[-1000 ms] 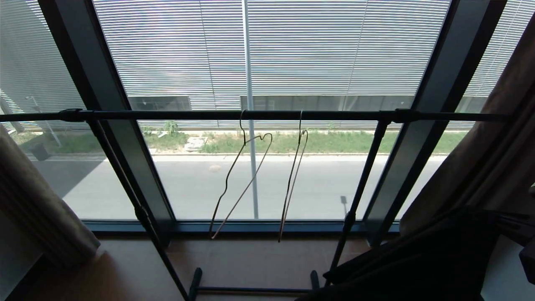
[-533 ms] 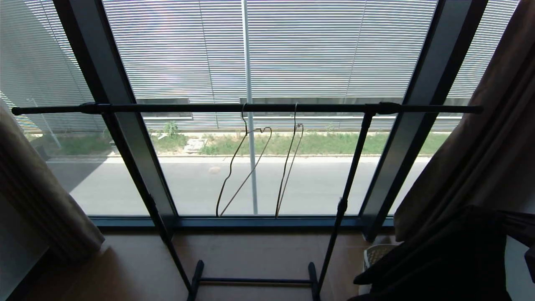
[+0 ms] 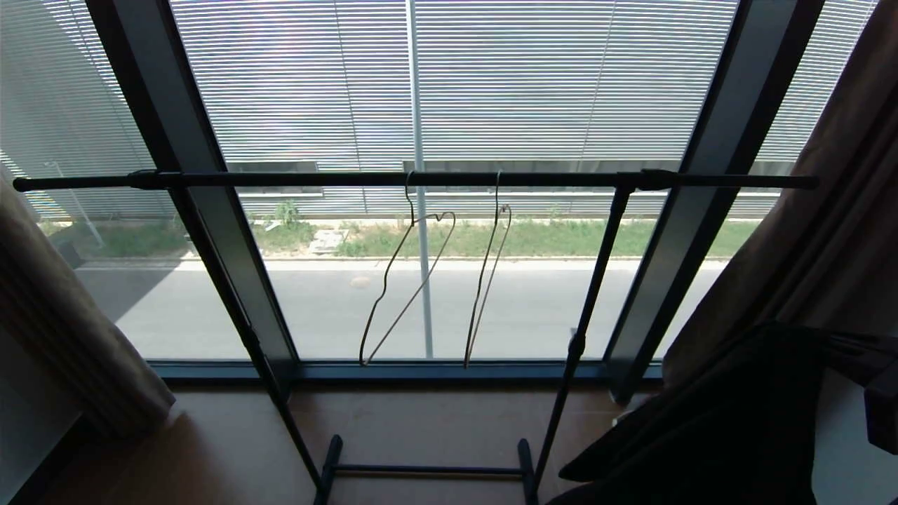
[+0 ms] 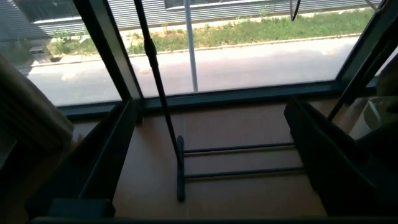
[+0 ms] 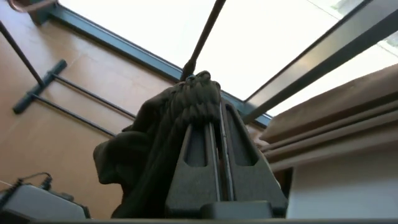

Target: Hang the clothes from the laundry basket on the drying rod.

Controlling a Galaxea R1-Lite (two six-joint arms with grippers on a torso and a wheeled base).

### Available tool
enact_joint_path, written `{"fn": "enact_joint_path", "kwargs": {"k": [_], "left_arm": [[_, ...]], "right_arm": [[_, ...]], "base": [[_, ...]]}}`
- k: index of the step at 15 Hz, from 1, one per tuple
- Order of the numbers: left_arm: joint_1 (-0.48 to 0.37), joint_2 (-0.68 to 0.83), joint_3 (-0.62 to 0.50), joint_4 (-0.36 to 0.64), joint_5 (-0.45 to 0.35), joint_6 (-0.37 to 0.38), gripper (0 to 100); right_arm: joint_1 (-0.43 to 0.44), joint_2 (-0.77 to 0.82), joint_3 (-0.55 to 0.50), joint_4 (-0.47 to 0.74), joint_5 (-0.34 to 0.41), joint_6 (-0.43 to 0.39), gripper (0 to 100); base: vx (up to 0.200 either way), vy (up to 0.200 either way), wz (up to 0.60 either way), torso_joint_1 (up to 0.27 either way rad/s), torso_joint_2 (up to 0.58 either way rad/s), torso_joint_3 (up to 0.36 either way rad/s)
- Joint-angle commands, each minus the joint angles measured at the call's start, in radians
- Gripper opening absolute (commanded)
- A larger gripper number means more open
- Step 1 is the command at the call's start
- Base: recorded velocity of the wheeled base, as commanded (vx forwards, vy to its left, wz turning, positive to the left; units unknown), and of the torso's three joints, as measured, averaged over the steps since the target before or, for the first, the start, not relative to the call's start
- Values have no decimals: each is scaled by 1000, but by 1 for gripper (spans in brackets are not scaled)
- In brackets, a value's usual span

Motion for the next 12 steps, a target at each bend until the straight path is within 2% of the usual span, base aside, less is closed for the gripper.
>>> {"fn": "enact_joint_path", "kwargs": {"k": [1, 2, 3, 4, 5, 7, 10, 12], "left_arm": [[-43, 286, -83, -49, -75, 21, 100], [-41, 351, -116, -66, -90, 6, 100], [-49, 532, -194, -121, -101, -28, 100], [-72, 642, -234, -168, -101, -39, 100], [-140, 757, -272, -228, -100, -53, 100], [-291, 935, -343, -311, -77, -99, 100], [-480, 1182, -458, -385, -12, -208, 100], [-568, 1308, -527, -443, -9, -232, 100]], "right_arm": [[154, 17, -29, -67, -9, 177, 0], [176, 26, -41, -64, -9, 187, 0], [205, 97, -78, -71, -33, 197, 0], [214, 157, -125, -67, -65, 226, 0], [231, 226, -197, -63, -134, 290, 0], [279, 344, -319, -41, -303, 335, 0], [338, 444, -446, 29, -372, 367, 0], [355, 508, -523, 38, -444, 419, 0]], "base": [[0, 0, 0, 0, 0, 0], [0, 0, 0, 0, 0, 0], [0, 0, 0, 0, 0, 0], [0, 0, 0, 0, 0, 0], [0, 0, 0, 0, 0, 0], [0, 0, 0, 0, 0, 0], [0, 0, 0, 0, 0, 0], [0, 0, 0, 0, 0, 0]]}}
